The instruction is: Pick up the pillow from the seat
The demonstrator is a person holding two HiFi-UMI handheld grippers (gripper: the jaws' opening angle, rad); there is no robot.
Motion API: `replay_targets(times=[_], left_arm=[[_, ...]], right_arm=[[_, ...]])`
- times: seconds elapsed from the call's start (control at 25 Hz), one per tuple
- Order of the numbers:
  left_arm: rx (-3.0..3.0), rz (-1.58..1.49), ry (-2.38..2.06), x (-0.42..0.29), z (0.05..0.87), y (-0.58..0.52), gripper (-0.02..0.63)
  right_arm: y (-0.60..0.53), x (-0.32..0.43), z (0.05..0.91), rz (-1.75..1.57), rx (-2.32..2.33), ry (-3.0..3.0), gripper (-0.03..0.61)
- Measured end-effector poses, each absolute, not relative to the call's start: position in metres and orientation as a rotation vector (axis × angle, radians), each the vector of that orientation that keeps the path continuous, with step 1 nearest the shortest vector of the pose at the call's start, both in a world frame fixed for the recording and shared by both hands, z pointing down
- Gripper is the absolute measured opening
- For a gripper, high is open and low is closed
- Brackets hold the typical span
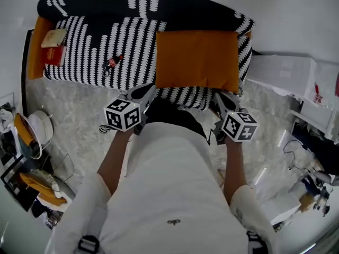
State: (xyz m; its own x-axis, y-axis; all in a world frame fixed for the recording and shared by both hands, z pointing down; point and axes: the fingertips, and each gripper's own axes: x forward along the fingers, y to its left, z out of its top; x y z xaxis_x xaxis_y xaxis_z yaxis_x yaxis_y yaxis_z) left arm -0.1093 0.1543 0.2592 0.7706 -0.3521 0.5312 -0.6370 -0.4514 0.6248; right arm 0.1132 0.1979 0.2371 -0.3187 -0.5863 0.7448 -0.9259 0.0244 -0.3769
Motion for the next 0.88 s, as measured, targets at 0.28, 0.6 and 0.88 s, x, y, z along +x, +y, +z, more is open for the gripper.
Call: replay_targets(times=[0.28,0.6,0.88], left_arm=[[2.016,0.399,-0.631,-0.12,0.304,0.123,0.012],[1.854,0.315,-0.565,-0.123,0.364,0.119,0.031],[1.64,0.135,-0.618,-0.105,0.42,0.108,0.154]], right_arm=[[0.183,0.151,0.262,1.207,1.532,-1.788,0.009],[0.182,0.177,0.31,1.308,1.305,-1.727,0.036],[0.167,0.217,0.357,1.293,1.192,-1.665,0.187]])
